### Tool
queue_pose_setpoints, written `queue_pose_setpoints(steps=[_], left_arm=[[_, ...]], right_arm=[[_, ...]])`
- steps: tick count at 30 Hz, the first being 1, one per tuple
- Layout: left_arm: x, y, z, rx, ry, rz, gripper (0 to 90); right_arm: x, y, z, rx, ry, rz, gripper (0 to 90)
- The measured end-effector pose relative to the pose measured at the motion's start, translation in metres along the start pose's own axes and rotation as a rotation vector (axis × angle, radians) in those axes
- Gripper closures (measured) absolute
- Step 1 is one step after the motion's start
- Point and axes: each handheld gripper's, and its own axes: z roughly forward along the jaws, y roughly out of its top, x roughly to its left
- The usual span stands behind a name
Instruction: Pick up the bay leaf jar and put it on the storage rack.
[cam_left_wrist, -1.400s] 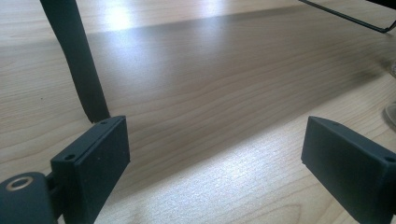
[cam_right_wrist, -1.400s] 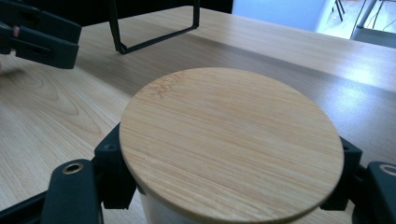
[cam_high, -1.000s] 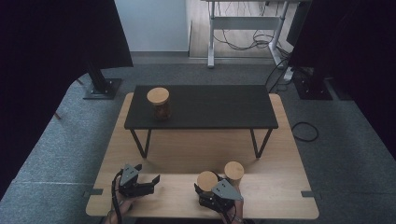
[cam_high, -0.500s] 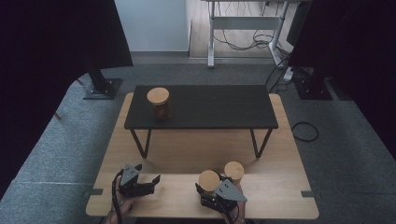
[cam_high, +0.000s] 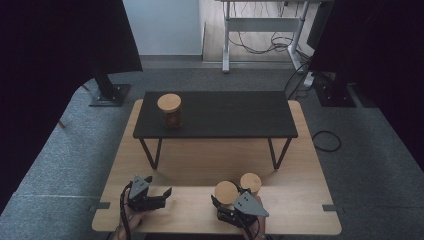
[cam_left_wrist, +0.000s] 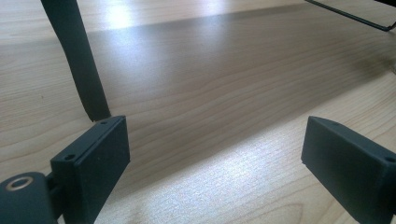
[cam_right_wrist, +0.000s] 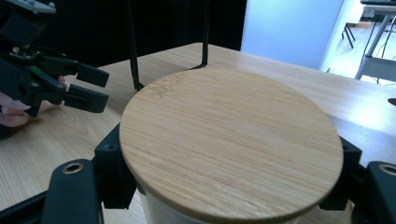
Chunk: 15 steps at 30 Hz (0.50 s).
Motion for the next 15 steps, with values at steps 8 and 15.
queue_pose_setpoints(steps=[8,15], left_arm=[[0.0001,-0.0001,0.0003,0.001,0.001,0.001,7.3],[0.0002,-0.0001,0.0004,0.002,0.001,0.001,7.3]], right_arm=[[-0.0022,0.0052,-0.0045,-0.015,0.005,-0.007,25.2],[-0.003,0.0094,-0.0071,-0.025,0.009,-0.02,25.2]])
